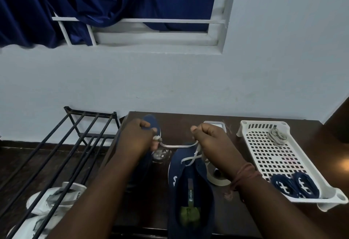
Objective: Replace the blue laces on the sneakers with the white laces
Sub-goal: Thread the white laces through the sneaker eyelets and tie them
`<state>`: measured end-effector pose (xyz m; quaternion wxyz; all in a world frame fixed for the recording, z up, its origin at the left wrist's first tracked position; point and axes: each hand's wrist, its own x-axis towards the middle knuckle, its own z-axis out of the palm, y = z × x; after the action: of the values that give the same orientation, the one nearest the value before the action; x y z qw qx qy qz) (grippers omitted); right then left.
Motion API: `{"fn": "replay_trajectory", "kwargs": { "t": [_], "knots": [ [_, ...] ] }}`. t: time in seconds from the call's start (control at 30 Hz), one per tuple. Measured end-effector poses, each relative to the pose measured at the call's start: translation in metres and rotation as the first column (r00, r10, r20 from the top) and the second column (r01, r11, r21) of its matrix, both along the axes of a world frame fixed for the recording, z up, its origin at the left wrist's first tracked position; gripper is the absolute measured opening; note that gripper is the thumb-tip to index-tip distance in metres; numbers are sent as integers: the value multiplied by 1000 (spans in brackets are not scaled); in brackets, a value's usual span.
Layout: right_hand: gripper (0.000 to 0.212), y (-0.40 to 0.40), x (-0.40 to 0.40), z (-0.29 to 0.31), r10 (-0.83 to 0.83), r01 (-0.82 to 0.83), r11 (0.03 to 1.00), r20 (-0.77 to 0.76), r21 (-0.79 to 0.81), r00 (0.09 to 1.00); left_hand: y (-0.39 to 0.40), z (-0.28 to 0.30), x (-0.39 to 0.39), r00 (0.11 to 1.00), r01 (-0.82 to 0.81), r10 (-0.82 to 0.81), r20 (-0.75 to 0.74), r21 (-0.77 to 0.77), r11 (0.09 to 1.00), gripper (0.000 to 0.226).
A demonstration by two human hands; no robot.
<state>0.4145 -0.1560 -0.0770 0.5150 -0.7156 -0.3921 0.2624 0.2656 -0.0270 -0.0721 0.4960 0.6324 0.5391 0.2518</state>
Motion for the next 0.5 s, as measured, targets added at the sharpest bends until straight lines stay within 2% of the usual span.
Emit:
{"fn": "replay_trajectory", "kwargs": {
  "t": [0.03, 0.07, 0.1, 0.13, 0.17, 0.2, 0.27, 0.3, 0.37, 0.4, 0.43, 0.5],
  "knots": [
    [37, -1, 1, 1, -3, 3, 1000, 4, 0, 1000, -1, -1, -2, 969, 106, -84, -233, 82, 991, 26],
    [30, -2, 1, 2, 3, -3, 1000, -8, 12, 1000, -3, -2, -3, 881, 203, -115, -458, 148, 968, 40],
    [21, -2, 0, 5, 24, -23, 999, -40, 35, 999, -6, -3, -2, 815, 269, -112, -569, 201, 942, 44],
    [14, -3, 0, 9, 67, -63, 996, -77, 58, 995, -10, -1, -1, 822, 303, -121, -557, 247, 921, 41],
    [18, -4, 0, 14, 128, -121, 990, -103, 72, 986, -12, 0, 1, 857, 348, -185, -481, 275, 896, 39],
    [28, -6, 3, 18, 204, -195, 977, -117, 84, 972, -14, 2, 3, 871, 443, -331, -364, 288, 849, 44],
    [42, -9, 8, 25, 335, -325, 940, -111, 100, 936, -24, 10, 8, 773, 631, -624, -116, 249, 735, 58],
    [44, -11, 10, 27, 373, -362, 926, -106, 108, 922, -26, 12, 9, 724, 673, -690, -19, 238, 700, 58],
    [41, -14, 16, 31, 371, -361, 926, -88, 112, 925, -26, 12, 10, 723, 663, -689, 54, 229, 713, 42],
    [40, -16, 20, 31, 345, -338, 936, -52, 101, 937, -25, 10, 10, 750, 639, -662, 17, 243, 730, 30],
    [38, -17, 25, 30, 311, -311, 948, 9, 72, 950, -21, 9, 9, 791, 597, -610, -39, 265, 757, 22],
    [31, -19, 36, 26, 231, -230, 973, 175, -21, 957, -11, 5, 6, 909, 416, -396, -130, 350, 840, 18]
  ]
}}
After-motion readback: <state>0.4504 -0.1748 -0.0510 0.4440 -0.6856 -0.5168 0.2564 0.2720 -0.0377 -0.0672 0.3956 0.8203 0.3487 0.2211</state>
